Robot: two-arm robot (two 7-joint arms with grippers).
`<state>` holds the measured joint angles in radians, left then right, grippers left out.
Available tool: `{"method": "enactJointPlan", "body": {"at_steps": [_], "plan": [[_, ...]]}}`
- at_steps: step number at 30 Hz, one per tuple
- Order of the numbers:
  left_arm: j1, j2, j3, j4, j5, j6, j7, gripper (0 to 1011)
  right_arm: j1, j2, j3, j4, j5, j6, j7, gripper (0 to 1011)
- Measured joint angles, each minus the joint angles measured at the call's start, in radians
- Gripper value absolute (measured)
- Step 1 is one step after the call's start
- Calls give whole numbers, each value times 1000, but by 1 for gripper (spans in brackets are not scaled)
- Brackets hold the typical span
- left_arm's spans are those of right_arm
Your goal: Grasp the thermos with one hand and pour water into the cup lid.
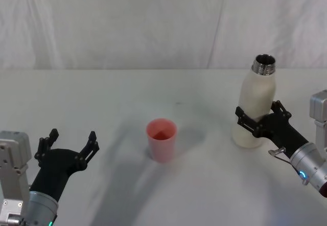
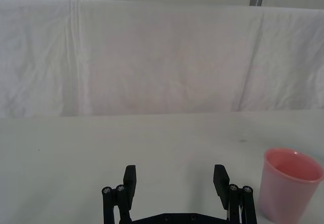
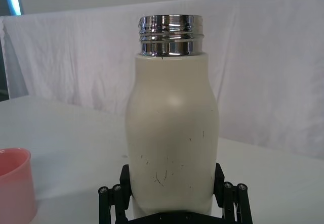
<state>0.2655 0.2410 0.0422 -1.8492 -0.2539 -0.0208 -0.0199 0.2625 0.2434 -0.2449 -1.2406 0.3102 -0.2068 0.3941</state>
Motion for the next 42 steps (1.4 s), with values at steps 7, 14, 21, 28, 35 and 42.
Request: {"method": "enactJointPlan", "body": {"at_steps": [7,14,21,28,35,42], "plan": [[0,0,0,0,0,0,0,1001,-1,1,1,-2,-1,2,-4,950],[0,0,0,0,0,0,0,1001,-2,2,2,-2,0,4,-4,950],[0,0,0,0,0,0,0,1001,-1,1,0,0,0,5,-4,950],[0,0,0,0,0,0,0,1001,-1,0,0,1,0,7,-4,950],[0,0,0,0,0,0,0,1001,-1,0,0,2,-1,7,-4,950],[0,0,0,0,0,0,0,1001,-1,0,0,2,0,6,-4,950]]}}
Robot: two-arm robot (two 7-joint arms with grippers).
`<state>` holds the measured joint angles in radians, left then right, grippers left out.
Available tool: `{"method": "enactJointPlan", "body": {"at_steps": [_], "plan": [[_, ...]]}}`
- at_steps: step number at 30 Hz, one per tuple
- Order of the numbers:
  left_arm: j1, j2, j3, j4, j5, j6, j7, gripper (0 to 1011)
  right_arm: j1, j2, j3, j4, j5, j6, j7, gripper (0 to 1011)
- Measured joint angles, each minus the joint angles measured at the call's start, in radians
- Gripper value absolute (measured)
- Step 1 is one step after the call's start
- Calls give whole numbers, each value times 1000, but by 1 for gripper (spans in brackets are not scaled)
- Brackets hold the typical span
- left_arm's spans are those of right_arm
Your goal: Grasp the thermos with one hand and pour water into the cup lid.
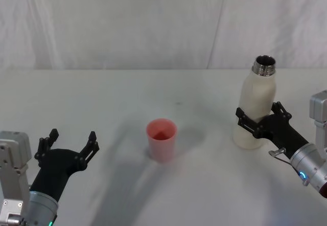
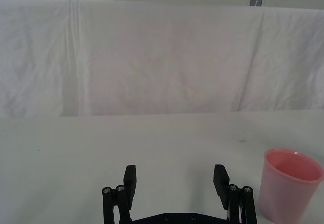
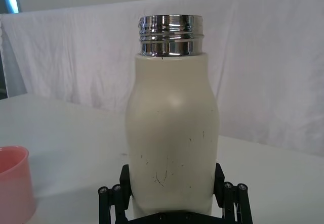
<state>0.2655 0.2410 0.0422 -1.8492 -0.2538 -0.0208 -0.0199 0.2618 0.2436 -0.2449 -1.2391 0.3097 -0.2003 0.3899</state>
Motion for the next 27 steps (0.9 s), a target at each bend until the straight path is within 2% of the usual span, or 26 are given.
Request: {"method": "enactJointPlan", "body": {"at_steps": [4,27], "plan": [[0,0,0,0,0,0,0,1001,0,0,0,0,0,-2,0,1001],[0,0,0,0,0,0,0,1001,-11,-1,6,-5,13,0,2,1001]]}}
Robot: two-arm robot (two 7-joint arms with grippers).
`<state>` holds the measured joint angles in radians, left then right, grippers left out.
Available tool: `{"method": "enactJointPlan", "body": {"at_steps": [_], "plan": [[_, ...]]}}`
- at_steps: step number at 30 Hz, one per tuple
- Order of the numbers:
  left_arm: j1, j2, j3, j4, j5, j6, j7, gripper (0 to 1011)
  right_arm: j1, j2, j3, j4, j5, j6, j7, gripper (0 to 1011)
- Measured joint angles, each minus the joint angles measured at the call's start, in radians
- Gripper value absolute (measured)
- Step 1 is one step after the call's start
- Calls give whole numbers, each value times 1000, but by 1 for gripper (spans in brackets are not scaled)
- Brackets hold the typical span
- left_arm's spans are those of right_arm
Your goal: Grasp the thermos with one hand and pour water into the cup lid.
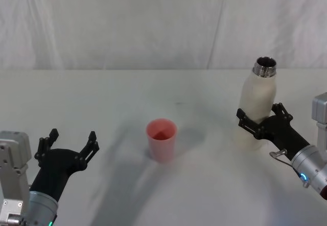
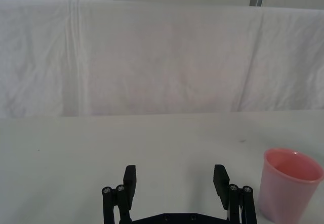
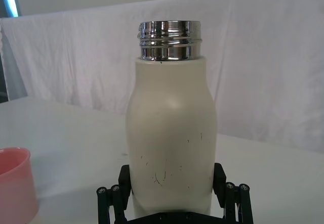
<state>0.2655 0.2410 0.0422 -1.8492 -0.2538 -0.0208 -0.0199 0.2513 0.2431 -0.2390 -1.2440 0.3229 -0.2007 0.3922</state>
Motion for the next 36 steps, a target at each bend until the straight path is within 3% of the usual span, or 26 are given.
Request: {"method": "enactJointPlan", "body": {"at_steps": [36], "plan": [[0,0,0,0,0,0,0,1001,-38,13,16,-48,25,12,-6,1002]]}}
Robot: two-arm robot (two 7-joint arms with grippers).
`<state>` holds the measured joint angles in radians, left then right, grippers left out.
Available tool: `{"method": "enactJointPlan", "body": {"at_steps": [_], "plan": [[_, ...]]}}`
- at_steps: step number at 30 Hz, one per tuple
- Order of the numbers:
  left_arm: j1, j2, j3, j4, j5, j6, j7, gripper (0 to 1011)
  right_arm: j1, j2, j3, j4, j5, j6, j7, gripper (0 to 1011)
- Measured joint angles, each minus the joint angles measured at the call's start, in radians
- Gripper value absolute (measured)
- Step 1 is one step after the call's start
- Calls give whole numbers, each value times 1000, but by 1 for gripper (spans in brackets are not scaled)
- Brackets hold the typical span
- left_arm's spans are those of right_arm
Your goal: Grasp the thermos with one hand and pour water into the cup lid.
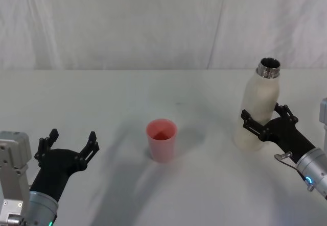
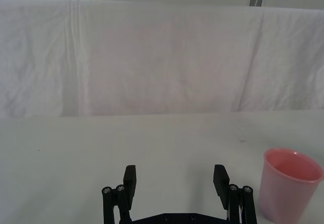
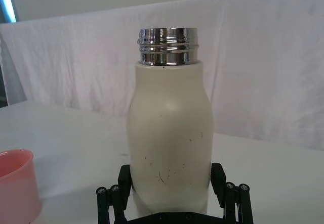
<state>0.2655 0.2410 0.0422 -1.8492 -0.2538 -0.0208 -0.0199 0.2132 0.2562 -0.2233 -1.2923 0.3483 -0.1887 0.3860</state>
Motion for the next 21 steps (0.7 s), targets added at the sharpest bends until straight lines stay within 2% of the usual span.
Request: {"method": "enactJointPlan", "body": {"at_steps": [21], "plan": [[0,0,0,0,0,0,0,1001,-11,7,-7,-16,6,5,5,1003]]}}
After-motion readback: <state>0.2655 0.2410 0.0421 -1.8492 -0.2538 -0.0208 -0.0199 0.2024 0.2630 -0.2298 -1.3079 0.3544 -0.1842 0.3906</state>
